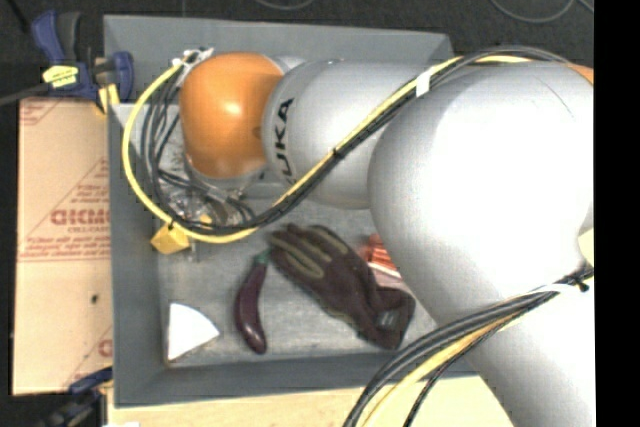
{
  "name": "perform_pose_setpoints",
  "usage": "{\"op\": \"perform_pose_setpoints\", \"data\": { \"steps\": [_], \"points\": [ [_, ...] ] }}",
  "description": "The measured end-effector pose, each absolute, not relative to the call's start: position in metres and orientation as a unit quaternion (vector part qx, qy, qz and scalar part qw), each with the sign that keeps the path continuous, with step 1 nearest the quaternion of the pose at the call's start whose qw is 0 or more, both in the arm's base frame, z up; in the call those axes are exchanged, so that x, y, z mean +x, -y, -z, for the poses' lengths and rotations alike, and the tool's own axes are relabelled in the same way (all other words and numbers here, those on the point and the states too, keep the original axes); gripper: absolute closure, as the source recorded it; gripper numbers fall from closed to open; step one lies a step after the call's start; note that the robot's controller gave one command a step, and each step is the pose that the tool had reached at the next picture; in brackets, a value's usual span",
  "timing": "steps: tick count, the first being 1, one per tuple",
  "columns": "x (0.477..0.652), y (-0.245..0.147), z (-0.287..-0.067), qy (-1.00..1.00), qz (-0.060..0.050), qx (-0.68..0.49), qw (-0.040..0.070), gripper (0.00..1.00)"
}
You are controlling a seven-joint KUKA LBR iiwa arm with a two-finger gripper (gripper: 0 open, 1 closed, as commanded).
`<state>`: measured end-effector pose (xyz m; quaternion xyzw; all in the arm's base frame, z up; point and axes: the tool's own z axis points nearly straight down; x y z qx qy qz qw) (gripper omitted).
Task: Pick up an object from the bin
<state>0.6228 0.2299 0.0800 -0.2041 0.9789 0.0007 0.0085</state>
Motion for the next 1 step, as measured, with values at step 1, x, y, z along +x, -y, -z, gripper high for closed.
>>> {"op": "perform_pose_setpoints", "data": {
  "steps": [1],
  "points": [
    [0.626, -0.2269, -0.0781, -0.978, -0.001, -0.206, 0.011, 1.0]
  ]
}}
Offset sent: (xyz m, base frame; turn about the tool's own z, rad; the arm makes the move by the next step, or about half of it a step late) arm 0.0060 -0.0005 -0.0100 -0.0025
